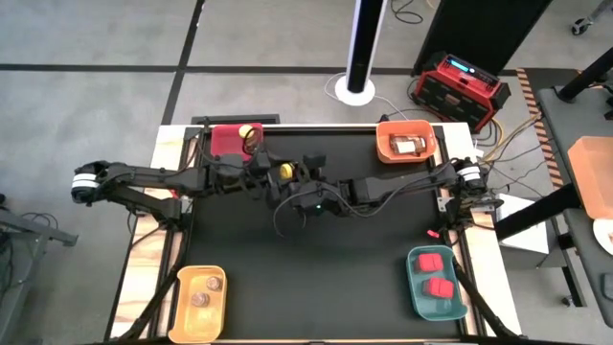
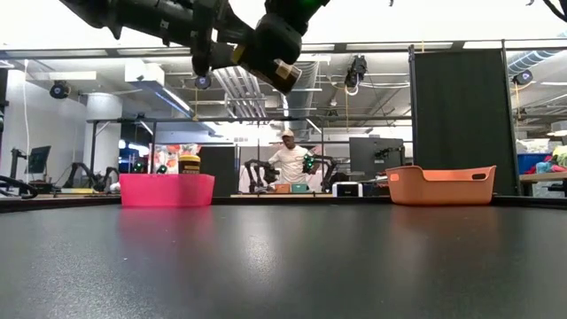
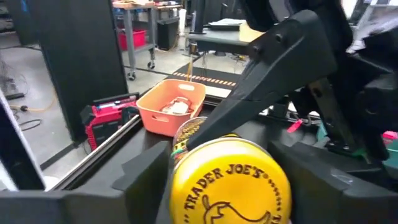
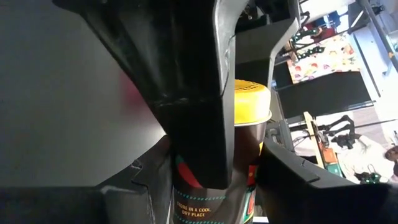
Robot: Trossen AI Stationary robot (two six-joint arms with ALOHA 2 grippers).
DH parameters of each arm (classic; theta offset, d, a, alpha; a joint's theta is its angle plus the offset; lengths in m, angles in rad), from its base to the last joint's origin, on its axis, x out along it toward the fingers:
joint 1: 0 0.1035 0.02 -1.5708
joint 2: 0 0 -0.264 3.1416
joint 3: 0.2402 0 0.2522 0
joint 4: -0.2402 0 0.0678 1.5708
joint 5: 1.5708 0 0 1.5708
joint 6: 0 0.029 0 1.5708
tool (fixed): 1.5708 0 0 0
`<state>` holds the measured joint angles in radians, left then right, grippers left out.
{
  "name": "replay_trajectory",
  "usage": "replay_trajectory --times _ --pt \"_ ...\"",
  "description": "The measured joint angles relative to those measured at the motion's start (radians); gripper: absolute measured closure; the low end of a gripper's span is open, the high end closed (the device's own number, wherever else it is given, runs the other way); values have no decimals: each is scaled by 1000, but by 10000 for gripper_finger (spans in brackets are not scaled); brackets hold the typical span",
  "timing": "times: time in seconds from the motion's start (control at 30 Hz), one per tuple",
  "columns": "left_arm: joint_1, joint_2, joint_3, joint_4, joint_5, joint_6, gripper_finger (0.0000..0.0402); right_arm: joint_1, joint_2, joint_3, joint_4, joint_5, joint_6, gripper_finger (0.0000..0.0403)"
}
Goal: Sort spices by type
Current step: Put the yellow seasoning bottle into the red bin
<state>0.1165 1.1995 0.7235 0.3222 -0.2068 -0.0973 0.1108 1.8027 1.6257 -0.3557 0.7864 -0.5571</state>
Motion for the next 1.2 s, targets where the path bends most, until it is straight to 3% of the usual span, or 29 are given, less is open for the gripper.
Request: replay_trajectory --times 0.13,0.3,0.47,0.83,1.03,1.2 --pt "0 0 0 0 15 -1 190 0 0 0 -2 2 8 225" --pt "1 0 0 0 16 -13 192 0 0 0 -3 1 24 223" --pt "4 -6 28 -64 12 -6 185 0 0 -1 -2 -3 73 193" --pt "92 -17 295 -638 -129 87 189 0 0 0 -20 29 192 114" --pt "290 -14 404 -972 -128 88 189 -6 0 2 -106 78 266 106" --pt "471 -13 448 -1107 -95 89 190 -18 -1 2 -147 77 304 118"
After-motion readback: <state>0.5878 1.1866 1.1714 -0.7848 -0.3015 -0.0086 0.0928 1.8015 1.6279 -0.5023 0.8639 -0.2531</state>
